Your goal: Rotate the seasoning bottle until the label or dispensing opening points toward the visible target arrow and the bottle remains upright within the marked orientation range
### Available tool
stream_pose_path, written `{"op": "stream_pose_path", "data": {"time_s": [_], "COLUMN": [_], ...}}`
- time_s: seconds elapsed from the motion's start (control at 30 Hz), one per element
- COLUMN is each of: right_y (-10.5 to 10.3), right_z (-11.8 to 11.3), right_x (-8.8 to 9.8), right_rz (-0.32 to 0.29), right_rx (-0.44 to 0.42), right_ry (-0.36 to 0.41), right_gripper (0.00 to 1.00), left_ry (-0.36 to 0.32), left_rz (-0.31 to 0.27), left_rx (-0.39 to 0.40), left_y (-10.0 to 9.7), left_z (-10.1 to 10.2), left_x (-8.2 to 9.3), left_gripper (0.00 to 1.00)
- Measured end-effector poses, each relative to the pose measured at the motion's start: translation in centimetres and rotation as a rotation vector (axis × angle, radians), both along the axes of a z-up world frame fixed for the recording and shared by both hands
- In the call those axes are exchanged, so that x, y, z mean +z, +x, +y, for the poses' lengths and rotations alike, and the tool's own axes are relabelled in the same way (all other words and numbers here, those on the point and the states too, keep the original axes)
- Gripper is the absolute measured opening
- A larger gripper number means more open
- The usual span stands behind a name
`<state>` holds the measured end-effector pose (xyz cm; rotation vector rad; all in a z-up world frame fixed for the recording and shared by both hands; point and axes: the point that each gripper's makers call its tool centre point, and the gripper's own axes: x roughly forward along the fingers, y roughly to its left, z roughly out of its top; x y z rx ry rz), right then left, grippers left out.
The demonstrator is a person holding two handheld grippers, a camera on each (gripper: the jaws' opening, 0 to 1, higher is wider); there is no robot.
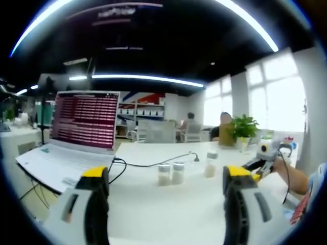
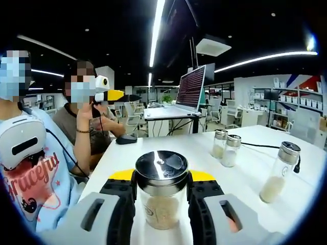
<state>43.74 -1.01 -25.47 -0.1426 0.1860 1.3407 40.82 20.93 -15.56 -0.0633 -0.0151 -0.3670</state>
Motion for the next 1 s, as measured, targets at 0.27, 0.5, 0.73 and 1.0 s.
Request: {"op": "stream_pose_path", "data": {"time_s": [0.27,0.5,0.73,1.0], "right_y": [0.09,0.14,0.40,0.68], "right_z": [-0.07,-0.11,-0.12,-0.15], "right_x": [-0.02,-0.05,-0.01,-0.03], "right_rz": [0.001,-0.004,-0.006,-0.009], "right_rx": [-0.039,-0.074,-0.115,-0.160], "right_ry": [-0.007,0.000,0.003,-0.005], "right_gripper": [0.38,0.38,0.38,0.38], "left_ry": [-0.003,0.001,0.003,-0.004], "left_rz": [0.006,0.012,0.013,0.023], "left_rx": [-0.003,-0.013,-0.012,-0.010], "left_y": [0.27,0.47,0.50,0.77], "left_z": [-0.27,-0.54,-0.39,0.03], "left_x": [-0.14,-0.24,-0.24,-0.41], "left_gripper": [0.98,0.98,0.98,0.98]}}
